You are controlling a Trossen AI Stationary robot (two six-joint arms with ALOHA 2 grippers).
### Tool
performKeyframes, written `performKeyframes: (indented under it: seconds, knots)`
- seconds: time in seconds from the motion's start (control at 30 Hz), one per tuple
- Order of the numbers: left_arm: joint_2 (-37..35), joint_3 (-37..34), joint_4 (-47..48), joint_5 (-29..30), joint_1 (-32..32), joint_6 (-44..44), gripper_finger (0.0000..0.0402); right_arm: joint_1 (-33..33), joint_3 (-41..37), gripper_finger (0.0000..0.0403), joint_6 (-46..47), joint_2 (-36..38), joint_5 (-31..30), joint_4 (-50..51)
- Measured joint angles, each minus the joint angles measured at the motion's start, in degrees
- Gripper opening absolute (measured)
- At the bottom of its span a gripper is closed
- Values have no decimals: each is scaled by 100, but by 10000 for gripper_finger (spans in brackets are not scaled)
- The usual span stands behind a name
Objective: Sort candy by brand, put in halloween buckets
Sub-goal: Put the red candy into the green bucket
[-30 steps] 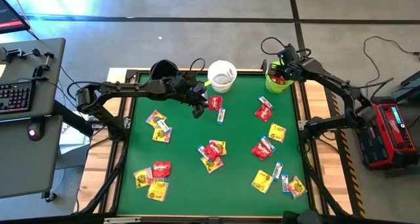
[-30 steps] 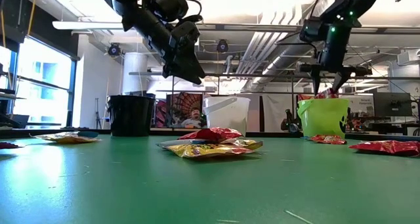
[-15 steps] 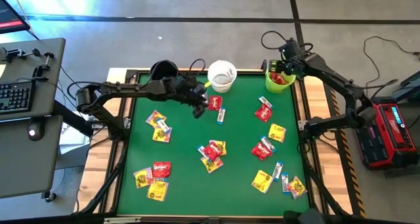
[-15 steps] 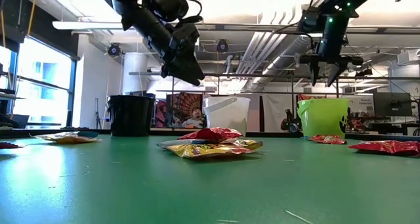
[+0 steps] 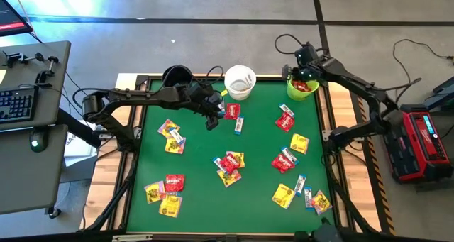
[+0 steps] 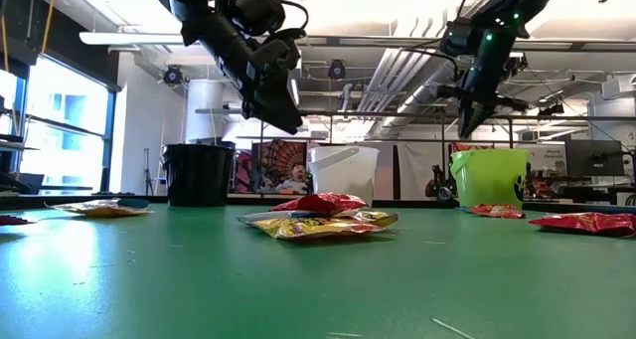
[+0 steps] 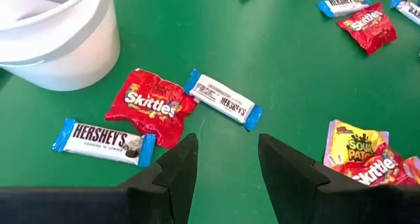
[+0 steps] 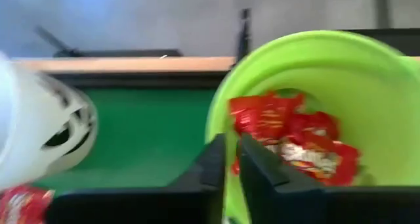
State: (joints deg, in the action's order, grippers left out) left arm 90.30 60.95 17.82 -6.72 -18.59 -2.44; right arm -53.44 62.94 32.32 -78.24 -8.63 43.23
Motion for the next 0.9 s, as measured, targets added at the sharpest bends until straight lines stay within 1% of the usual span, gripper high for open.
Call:
performKeyframes:
  seconds: [0.03, 0.13, 0.27, 0.37, 0.5, 0.63, 0.67, 0.73, 0.9]
  knots:
    - [0, 0, 3, 0, 0, -9, 154, 34, 0, 13, -57, 2, 86, -32]
    - [0, 0, 36, 0, 0, -30, 154, 163, 57, 14, -215, 71, 319, -11]
    - [0, 0, 98, 0, 0, -30, 154, 511, 68, 3, -575, 372, 382, -150]
    - [0, 0, 103, 0, 0, -30, 154, 869, -114, 1, -732, 616, 400, -543]
    - [0, 0, 196, -19, 0, -30, 154, 1406, -606, 0, -722, 928, 394, -1359]
    - [0, 0, 376, -33, 11, -29, 154, 2073, -1024, 0, -1077, 1241, 41, -1950]
    - [0, 0, 427, -55, 19, -15, 154, 2241, -1105, 0, -1167, 1306, -61, -2006]
    - [0, 0, 507, -128, 59, 59, 154, 2489, -1206, 0, -1218, 1362, -51, -2004]
    - [0, 0, 690, -173, 217, 294, 154, 2698, -1224, 0, -1183, 1297, 296, -1846]
